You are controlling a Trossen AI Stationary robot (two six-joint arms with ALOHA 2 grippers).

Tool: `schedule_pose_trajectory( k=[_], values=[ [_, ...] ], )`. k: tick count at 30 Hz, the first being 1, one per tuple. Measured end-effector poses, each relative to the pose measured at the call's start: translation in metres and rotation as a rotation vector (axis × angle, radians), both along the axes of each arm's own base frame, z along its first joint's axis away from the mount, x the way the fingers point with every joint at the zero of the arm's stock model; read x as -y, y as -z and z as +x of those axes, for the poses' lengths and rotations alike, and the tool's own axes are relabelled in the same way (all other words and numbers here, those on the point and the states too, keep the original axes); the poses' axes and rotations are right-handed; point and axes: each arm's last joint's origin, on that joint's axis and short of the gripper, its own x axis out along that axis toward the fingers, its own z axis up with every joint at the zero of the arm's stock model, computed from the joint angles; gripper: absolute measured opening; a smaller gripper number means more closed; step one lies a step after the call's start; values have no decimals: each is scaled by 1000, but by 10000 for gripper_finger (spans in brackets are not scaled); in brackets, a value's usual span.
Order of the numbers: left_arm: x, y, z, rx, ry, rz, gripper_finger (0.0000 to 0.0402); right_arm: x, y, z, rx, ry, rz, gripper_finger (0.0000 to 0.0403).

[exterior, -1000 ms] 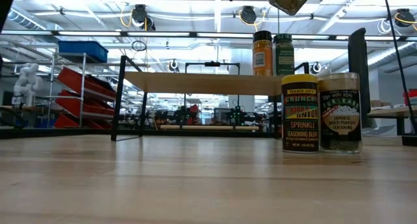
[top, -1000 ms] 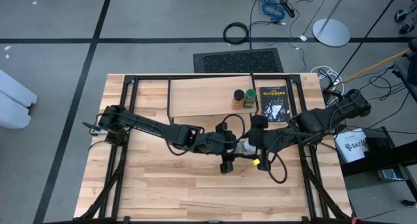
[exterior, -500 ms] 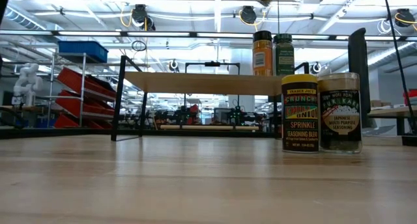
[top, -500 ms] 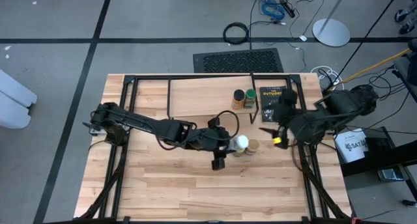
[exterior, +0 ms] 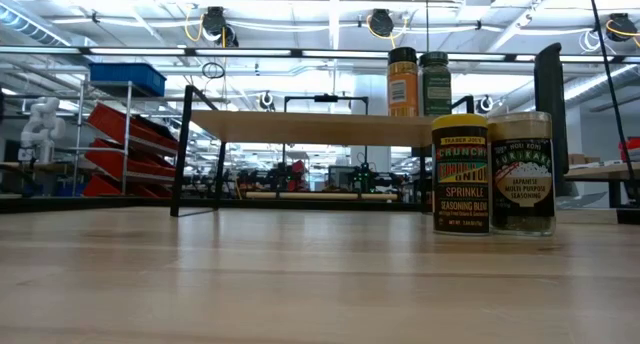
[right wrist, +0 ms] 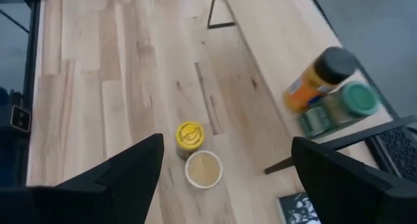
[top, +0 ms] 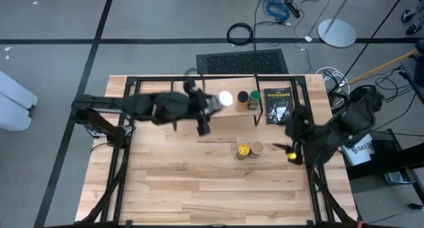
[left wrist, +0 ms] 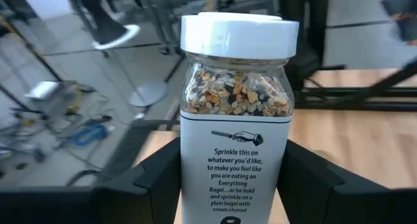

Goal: Shelf spices
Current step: Put the white seasoning bottle on the shelf

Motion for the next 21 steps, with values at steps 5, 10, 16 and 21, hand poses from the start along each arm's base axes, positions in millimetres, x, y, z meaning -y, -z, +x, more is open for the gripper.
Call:
schedule_pose_trajectory(
  k=[5,10,16,21],
  values=[
    [-36,-11,-14,11,-42,8,212,-22,32,5,2,-8,-16,325],
    [-66,-2,-13,-46,-42,-48,212,-38,56,11,33,-27,-3,325],
    [-85,48,1,-93,18,-121,212,-39,59,12,42,-8,18,325],
    [-89,90,11,-8,129,-150,212,-43,57,12,67,-19,45,325]
  ],
)
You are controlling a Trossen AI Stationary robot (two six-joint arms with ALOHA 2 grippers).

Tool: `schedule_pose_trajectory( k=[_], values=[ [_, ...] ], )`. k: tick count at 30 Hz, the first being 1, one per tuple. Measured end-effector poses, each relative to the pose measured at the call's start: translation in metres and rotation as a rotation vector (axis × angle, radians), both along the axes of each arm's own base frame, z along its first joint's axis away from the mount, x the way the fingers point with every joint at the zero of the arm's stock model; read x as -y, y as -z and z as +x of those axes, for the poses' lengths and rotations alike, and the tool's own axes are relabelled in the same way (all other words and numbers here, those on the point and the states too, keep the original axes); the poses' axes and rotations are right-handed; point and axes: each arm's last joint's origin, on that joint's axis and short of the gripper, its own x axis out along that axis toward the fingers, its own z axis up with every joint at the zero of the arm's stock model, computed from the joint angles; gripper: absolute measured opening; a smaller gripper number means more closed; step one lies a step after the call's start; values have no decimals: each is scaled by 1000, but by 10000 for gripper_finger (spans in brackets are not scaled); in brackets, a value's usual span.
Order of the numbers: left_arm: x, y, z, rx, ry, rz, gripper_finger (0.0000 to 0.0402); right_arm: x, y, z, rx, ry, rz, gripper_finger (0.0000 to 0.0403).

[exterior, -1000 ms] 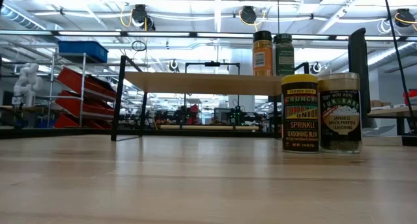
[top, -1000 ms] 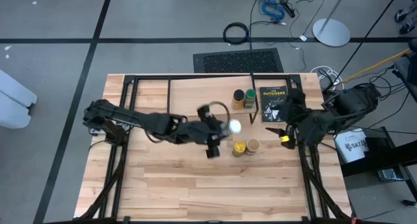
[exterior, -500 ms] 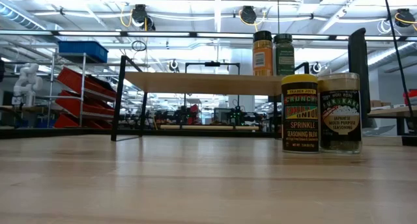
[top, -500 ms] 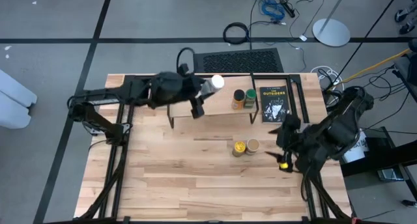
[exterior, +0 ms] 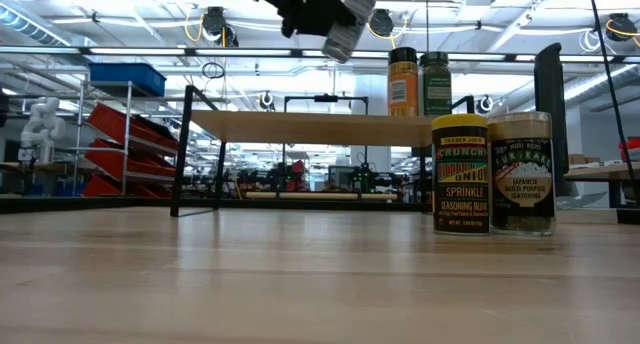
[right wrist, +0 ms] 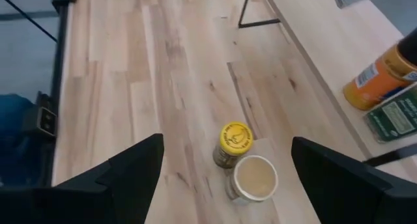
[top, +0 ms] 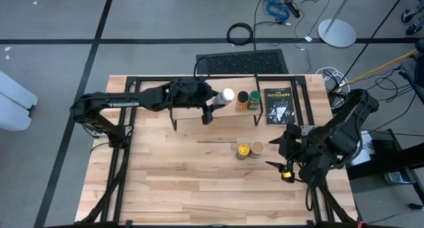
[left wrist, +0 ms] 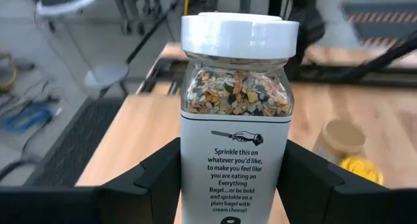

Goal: Shelf spices
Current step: Put the white seasoning bottle on the shelf

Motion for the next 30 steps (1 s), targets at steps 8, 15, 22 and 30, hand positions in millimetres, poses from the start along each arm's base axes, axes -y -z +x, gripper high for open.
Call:
schedule_pose_trajectory(
  k=[8,15,22,30],
  values=[
    [-18,20,-4,23,-25,-17,212,-7,-1,-4,11,-34,14,325],
    [-34,44,-11,129,35,-96,212,-7,-1,-4,13,-35,6,325],
    [-47,68,-21,87,-5,-124,212,-7,-1,-4,15,-36,8,325],
    [-50,77,-25,57,2,-106,212,-7,-1,-4,14,-48,-4,325]
  ],
)
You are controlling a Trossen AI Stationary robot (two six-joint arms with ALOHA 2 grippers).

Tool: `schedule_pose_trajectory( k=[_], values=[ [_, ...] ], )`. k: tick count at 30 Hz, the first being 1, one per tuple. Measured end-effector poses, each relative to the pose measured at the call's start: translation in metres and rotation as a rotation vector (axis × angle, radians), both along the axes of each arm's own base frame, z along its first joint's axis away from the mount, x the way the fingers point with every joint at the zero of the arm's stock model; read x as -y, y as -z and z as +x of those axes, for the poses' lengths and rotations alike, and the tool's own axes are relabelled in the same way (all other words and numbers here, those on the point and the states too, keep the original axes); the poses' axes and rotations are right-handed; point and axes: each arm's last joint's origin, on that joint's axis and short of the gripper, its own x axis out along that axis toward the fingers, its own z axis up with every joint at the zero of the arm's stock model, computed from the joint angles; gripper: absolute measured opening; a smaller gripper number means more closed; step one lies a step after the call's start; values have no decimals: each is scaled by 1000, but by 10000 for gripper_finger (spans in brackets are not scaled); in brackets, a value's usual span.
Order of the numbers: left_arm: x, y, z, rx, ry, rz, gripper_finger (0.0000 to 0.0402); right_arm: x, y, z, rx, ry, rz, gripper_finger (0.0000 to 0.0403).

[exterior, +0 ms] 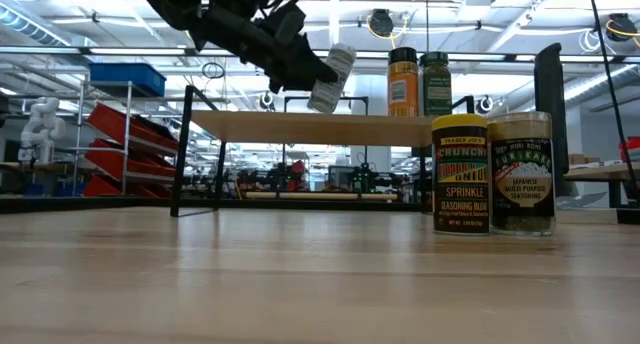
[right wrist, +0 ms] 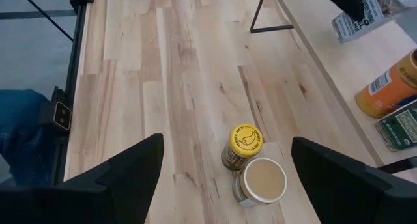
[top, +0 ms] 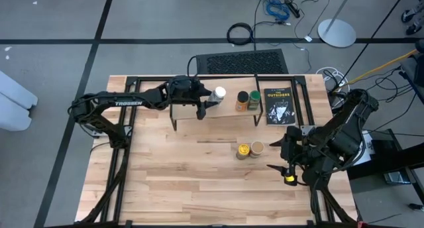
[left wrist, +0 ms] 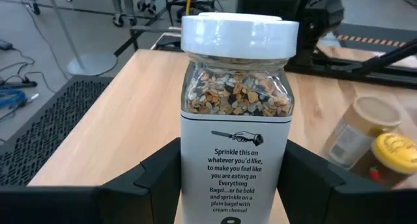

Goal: Shelf spices
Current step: Put the white seasoning bottle on the shelf

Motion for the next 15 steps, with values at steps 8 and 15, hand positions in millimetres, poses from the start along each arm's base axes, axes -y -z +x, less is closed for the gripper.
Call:
schedule_pose_trajectory(
  k=[8,15],
  values=[
    [-2,12,-5,-28,-8,2,212,0,0,0,0,-5,-5,325],
    [-3,12,-5,-19,-10,17,212,0,0,0,0,-7,-7,325]
  ],
)
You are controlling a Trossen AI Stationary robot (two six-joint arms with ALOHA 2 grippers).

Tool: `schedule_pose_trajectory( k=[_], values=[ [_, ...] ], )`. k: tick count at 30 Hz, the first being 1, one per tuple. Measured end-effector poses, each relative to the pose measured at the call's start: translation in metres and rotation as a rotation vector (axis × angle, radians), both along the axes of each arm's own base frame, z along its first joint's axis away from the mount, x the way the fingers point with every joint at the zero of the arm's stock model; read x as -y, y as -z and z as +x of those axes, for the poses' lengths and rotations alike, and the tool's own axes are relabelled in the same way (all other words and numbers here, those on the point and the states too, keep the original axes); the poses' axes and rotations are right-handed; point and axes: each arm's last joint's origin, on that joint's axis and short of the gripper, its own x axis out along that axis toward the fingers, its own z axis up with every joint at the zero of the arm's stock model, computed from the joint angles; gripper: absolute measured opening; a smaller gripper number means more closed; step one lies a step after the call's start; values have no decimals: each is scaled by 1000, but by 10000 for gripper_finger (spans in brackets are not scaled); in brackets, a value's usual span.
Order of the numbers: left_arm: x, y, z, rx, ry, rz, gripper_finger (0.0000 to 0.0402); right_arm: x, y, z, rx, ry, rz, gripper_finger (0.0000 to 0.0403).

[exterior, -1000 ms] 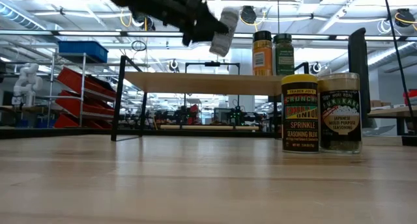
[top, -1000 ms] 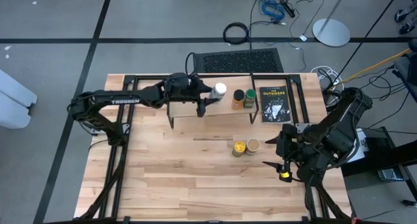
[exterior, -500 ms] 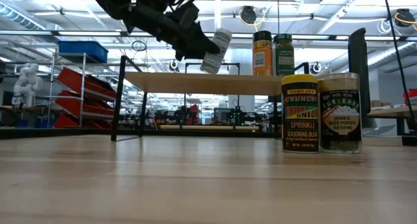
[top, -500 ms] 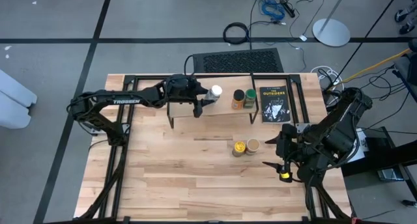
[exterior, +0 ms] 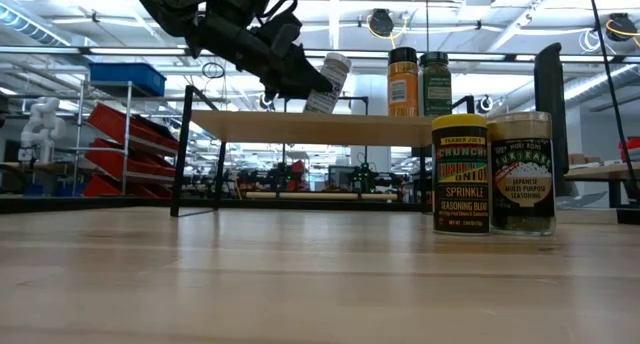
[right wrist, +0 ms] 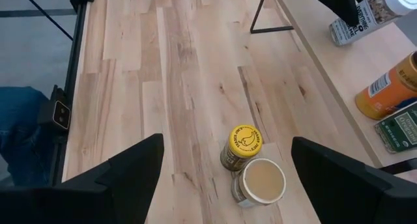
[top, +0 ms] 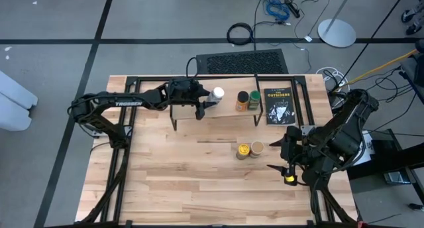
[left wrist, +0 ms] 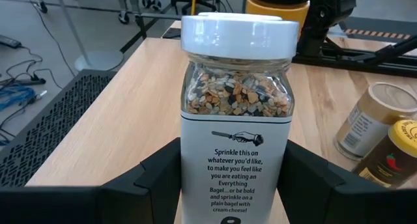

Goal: Shelf spices
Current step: Put the white seasoning bottle on the shelf

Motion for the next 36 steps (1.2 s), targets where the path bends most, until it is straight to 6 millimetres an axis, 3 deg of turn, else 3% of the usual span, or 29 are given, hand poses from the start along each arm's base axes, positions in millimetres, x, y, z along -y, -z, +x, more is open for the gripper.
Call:
schedule_pose_trajectory(
  k=[9,19,26,36],
  values=[
    [0,0,-1,-6,4,13,213,0,0,0,0,0,0,325],
    [1,0,-4,-29,-2,-15,251,0,0,0,-1,-2,-4,325],
    [1,0,-5,-43,11,-7,256,0,0,0,-1,-3,-3,325],
    [8,-19,-24,-64,37,34,244,0,0,0,-2,-6,-8,325]
  ],
)
